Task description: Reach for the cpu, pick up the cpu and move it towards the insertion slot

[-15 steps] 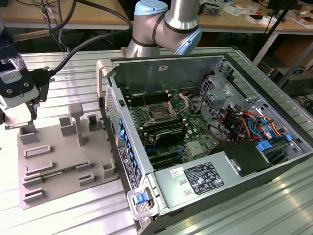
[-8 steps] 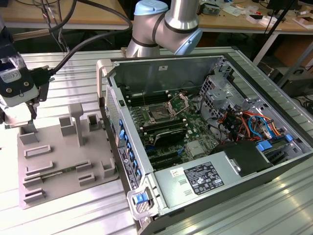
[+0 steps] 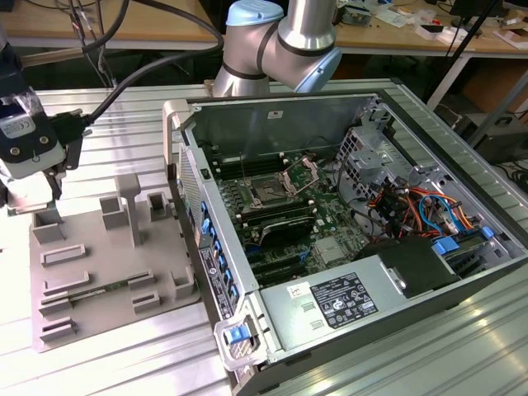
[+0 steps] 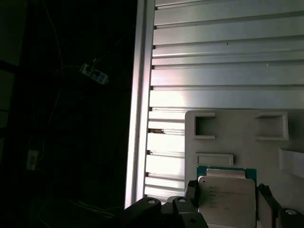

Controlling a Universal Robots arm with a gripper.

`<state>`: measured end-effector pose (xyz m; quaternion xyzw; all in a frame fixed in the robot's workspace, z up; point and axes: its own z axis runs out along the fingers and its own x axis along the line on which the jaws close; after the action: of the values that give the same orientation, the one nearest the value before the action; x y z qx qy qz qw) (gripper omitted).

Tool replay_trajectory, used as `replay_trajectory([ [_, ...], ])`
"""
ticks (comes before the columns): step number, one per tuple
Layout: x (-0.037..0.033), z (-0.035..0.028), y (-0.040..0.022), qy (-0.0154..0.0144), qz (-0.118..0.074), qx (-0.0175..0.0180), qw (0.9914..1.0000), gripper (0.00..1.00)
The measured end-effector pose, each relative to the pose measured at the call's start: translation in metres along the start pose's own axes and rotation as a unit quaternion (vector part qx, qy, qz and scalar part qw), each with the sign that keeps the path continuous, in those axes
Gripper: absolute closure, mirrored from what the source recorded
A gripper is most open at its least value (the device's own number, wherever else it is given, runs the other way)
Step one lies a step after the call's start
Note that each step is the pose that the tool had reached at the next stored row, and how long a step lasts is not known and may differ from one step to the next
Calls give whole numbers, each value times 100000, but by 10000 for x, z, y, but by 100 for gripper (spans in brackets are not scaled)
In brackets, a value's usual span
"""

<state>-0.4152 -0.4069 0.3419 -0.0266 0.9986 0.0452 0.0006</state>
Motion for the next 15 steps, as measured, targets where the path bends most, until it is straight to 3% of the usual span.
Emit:
replay_trajectory([
  [15, 0, -25, 2, -25, -1, -443, 99999, 45],
])
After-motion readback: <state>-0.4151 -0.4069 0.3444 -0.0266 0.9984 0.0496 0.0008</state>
